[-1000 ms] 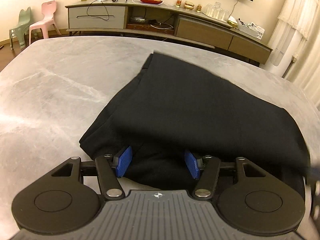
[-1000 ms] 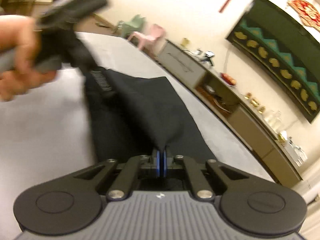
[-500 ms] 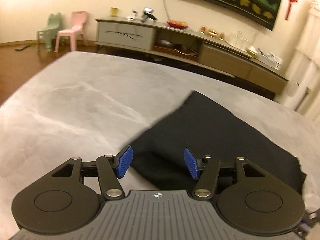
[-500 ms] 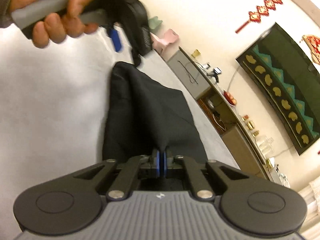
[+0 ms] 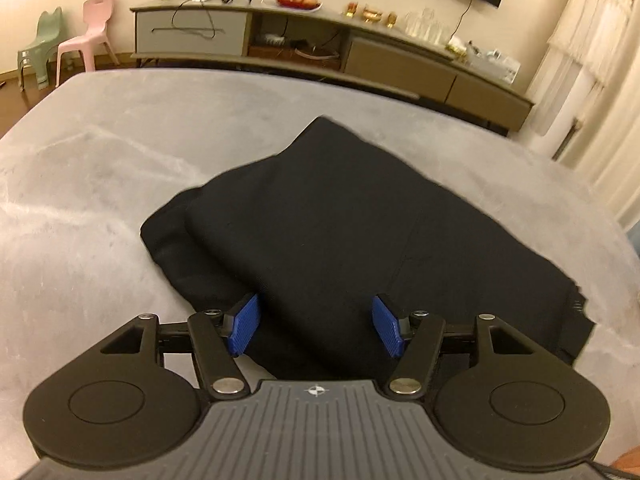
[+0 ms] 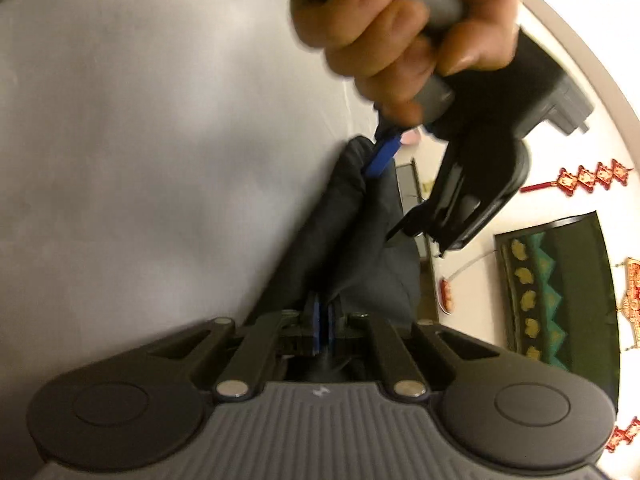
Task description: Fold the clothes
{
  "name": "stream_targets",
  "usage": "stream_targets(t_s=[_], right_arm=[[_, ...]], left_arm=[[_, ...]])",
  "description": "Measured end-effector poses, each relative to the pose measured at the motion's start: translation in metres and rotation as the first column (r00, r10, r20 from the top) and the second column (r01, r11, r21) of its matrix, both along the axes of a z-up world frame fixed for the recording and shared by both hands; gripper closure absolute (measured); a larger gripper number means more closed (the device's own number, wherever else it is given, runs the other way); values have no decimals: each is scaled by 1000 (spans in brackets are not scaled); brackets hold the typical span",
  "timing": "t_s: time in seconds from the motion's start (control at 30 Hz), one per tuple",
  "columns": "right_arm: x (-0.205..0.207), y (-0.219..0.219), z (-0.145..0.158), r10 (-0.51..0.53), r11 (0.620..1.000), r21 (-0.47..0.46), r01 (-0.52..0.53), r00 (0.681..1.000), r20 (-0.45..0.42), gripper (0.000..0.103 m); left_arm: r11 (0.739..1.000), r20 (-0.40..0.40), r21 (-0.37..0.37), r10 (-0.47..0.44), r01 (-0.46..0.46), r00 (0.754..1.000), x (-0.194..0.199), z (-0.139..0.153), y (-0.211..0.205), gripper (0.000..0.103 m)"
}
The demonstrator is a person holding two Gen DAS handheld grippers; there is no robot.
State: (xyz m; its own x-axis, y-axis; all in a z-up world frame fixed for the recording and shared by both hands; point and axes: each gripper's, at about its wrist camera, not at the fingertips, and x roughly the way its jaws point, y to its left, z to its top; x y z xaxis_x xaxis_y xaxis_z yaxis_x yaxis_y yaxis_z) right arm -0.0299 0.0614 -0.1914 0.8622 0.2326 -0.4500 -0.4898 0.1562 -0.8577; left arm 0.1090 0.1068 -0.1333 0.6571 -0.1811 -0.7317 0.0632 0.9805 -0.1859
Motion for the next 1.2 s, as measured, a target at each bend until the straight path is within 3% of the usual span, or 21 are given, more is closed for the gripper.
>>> stream_targets(t_s=[0.07, 0.17, 0.23, 0.37, 0.43, 0.47, 0.57, 0.67, 0.73, 0.8, 0.83, 0.87, 0.97, 1.0, 1.13, 1.2], right_arm=[[9, -3, 14, -37, 993, 105, 46, 995, -91, 96], [20, -13, 26, -77, 976, 188, 110, 981, -175, 89], [27, -19, 34, -98, 959, 238, 155, 968, -233, 77], [41, -32, 50, -130, 910, 329, 251, 928, -348, 71], [48, -38, 58, -140, 880, 368, 301, 904, -405, 53], [51, -42, 62, -143, 863, 386, 326, 890, -433, 49], [64, -58, 69, -143, 804, 440, 401, 847, -512, 48], [76, -77, 73, -132, 734, 484, 476, 800, -586, 59], [85, -90, 76, -120, 684, 507, 525, 766, -632, 69], [93, -102, 79, -103, 630, 523, 574, 730, -676, 69], [98, -109, 81, -93, 602, 530, 598, 711, -696, 69], [102, -115, 82, -83, 574, 534, 621, 693, -716, 69], [115, -134, 87, -44, 485, 539, 688, 635, -771, 69], [119, -143, 87, -32, 445, 539, 715, 614, -789, 69], [146, -203, 78, 21, 191, 507, 841, 513, -858, 66], [150, -218, 66, 26, 121, 458, 880, 459, -888, 60]], left_arm=[[1000, -4, -7, 2, -2, 1000, 1, -2, 2, 37], [999, -2, -36, -7, 7, 1000, 0, -1, 3, 37], [998, -7, -58, -6, 5, 1000, 2, -1, 5, 37], [990, -7, -142, 18, -19, 1000, -1, 7, 18, 42], [974, -41, -225, 7, -16, 999, -5, 11, 24, 42], [963, -59, -268, -1, -15, 998, -7, 12, 27, 42], [939, -113, -345, -29, -12, 993, -16, 9, 31, 40], [930, -143, -369, -54, -2, 988, -15, -3, 24, 40], [928, -147, -372, -60, 1, 987, -9, -9, 18, 39], [932, -142, -362, -56, 0, 988, -4, -11, 11, 39], [934, -140, -356, -53, 0, 989, -1, -12, 7, 44], [935, -134, -356, -49, -1, 990, 0, -12, 6, 63], [932, -109, -361, -36, -6, 993, -1, -10, 6, 89], [931, -98, -366, -32, -6, 995, -4, -7, 7, 91], [919, -74, -393, -56, 23, 996, -27, 9, 11, 97], [923, -110, -384, -68, 20, 992, -34, 4, 11, 97]])
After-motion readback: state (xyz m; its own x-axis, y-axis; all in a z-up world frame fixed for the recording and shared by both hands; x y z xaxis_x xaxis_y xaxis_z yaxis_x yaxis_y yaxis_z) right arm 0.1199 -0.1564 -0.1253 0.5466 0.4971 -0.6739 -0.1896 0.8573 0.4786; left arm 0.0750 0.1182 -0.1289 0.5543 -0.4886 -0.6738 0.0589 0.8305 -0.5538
